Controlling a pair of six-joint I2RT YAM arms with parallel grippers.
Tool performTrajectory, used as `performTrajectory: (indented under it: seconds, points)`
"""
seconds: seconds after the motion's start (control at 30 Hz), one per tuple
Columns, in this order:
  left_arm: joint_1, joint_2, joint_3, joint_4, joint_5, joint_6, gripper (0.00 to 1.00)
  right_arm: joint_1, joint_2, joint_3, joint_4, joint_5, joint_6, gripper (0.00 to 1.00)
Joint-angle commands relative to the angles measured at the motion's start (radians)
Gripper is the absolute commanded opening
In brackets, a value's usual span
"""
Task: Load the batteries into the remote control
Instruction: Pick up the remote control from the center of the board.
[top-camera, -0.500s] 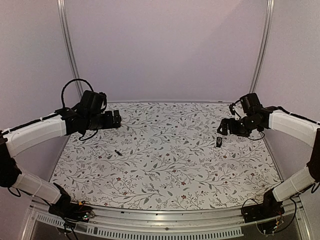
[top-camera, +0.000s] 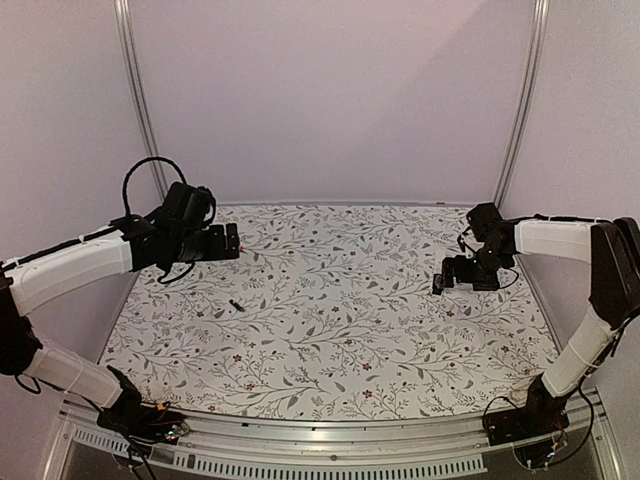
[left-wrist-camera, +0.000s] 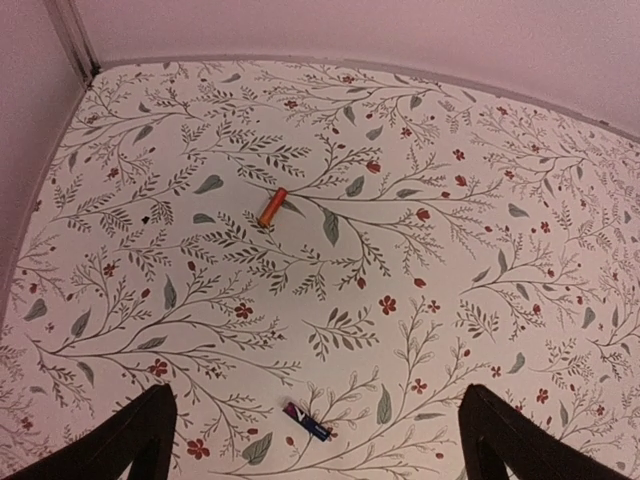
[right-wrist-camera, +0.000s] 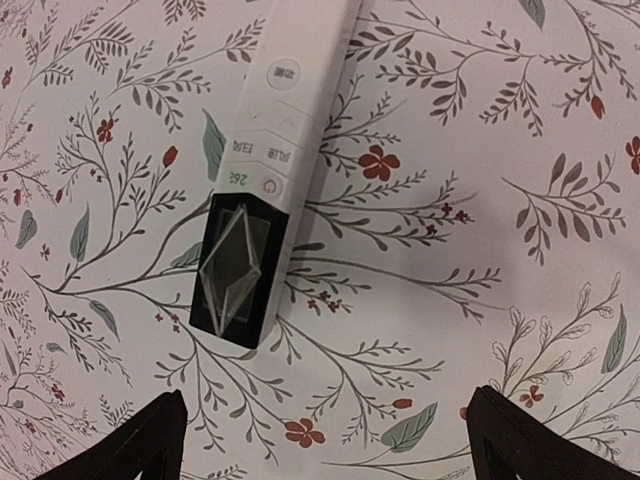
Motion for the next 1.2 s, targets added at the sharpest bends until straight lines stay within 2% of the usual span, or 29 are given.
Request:
performTrajectory:
  seconds: [0.0,0.2,0.53,0.83,0.97,1.07,1.17]
  points:
    - [-0.015,-0.02,-0.005,0.011,-0.021,-0.002,1.0,-0.001,0.059,0.044,0.029,-0.026,0.007,0.99]
    - [-0.015,-0.013,-0.013,0.024,-0.01,-0.006,1.0,0.024,0.153,0.125,0.006,0.015,0.002,0.98]
    - [-0.015,0.005,0.0,0.031,-0.008,-0.011,1.0,0.066,0.277,0.22,-0.015,0.103,-0.017,0.82]
    - [-0.015,0.004,-0.013,0.051,-0.001,0.0,1.0,0.099,0.368,0.277,-0.036,0.155,-0.035,0.55]
    - [-0.016,-0.009,-0.02,0.063,0.02,0.014,1.0,0.117,0.374,0.289,-0.051,0.147,-0.046,0.36]
    - [-0.016,-0.038,-0.049,0.107,0.051,0.043,1.0,0.133,0.342,0.282,-0.055,0.081,-0.054,0.24]
    - [-0.018,-0.063,-0.069,0.145,0.083,0.054,1.0,0.143,0.282,0.263,-0.054,-0.063,-0.054,0.16]
